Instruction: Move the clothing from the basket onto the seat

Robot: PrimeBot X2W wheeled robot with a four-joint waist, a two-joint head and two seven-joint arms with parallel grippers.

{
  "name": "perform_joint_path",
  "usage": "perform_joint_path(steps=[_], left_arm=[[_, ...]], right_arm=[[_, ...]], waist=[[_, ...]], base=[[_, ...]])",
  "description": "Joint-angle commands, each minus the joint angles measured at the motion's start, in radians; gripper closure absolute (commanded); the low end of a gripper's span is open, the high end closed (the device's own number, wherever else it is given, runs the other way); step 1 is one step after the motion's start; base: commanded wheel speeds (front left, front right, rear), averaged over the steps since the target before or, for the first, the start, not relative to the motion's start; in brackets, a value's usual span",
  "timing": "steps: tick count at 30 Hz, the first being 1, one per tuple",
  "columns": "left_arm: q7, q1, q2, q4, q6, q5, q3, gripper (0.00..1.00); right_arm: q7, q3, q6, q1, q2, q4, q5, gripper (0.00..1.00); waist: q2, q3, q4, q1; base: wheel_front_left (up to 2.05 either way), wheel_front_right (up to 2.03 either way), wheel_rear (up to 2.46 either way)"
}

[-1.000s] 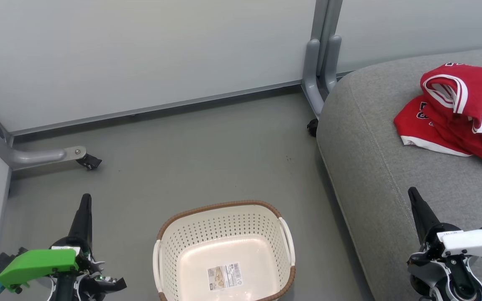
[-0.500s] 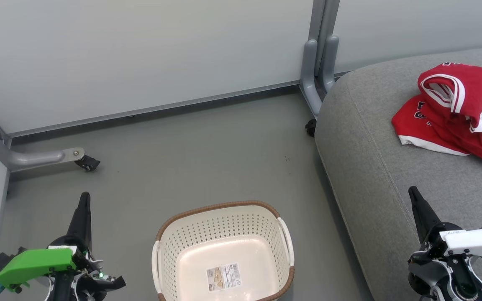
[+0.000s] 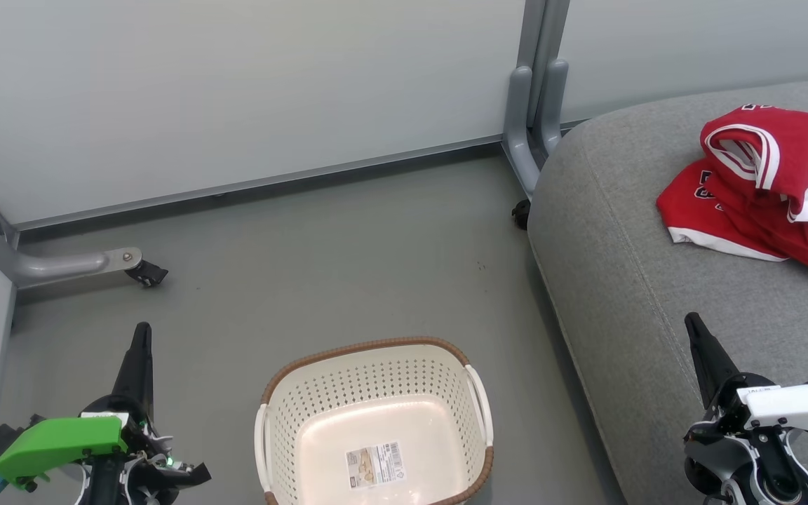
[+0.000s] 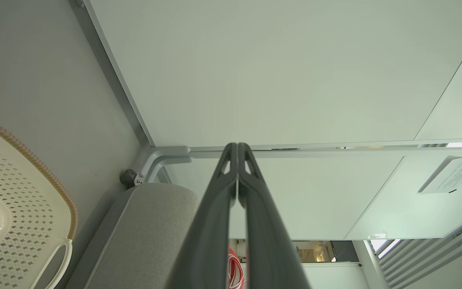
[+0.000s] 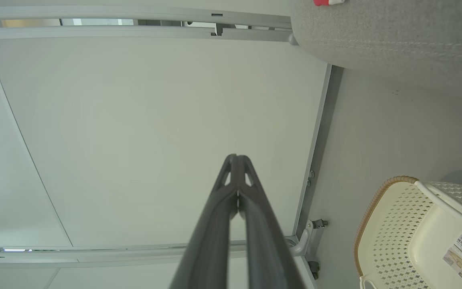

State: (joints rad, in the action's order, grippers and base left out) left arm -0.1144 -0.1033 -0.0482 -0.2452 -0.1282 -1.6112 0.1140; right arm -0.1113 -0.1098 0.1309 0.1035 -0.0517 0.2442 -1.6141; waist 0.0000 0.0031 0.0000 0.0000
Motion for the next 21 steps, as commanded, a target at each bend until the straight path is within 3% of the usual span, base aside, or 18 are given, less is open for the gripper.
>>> perform_joint_path(steps=[1,21], left_arm=[[-0.003,-0.01,-0.004,-0.001,-0.006,-0.003,0.002,1.0],[-0.003,-0.01,-0.004,-0.001,-0.005,-0.003,0.002,1.0]], right_arm=[[-0.004,-0.003,0.0,0.009,-0.003,0.002,-0.003,1.0],[-0.005,-0.004,0.0,0.009,-0.002,0.002,-0.001,1.0]], waist=[[0.0,0.0,0.0,0.0],[0.0,0.0,0.0,0.0]], base=[[0.0,0.0,0.0],[0.0,0.0,0.0]])
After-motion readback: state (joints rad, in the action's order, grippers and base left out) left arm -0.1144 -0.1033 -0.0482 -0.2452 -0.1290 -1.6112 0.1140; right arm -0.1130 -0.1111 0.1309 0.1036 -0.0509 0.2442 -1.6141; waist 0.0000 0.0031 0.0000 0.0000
